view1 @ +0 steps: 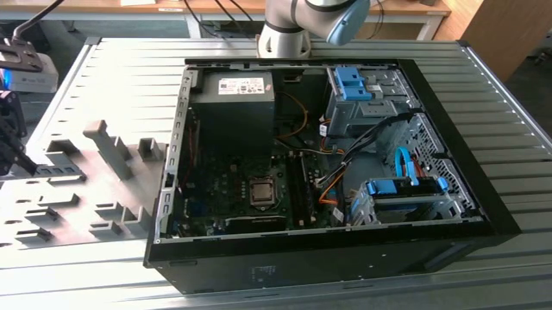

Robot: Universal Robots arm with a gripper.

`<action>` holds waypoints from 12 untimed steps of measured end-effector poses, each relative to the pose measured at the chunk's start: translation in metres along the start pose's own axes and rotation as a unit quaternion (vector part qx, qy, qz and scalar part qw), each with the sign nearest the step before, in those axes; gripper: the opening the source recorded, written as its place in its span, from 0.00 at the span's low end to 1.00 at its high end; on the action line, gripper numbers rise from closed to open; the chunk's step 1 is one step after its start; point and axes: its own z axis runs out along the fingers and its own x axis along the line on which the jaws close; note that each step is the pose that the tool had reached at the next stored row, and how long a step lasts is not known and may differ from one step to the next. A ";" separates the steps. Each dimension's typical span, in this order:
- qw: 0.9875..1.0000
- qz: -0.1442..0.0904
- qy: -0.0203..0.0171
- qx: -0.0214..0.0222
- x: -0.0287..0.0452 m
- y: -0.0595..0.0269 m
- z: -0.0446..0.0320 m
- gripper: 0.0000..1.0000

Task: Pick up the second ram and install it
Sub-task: 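Pick up the second ram and move it above second insertion slot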

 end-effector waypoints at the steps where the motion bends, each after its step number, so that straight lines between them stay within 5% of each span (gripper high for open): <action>1: 1.000 0.000 0.000 0.000 -0.0001 0.0001 -0.0018 0.14; 12: 1.000 0.000 0.000 0.000 -0.0017 0.0019 -0.0265 0.14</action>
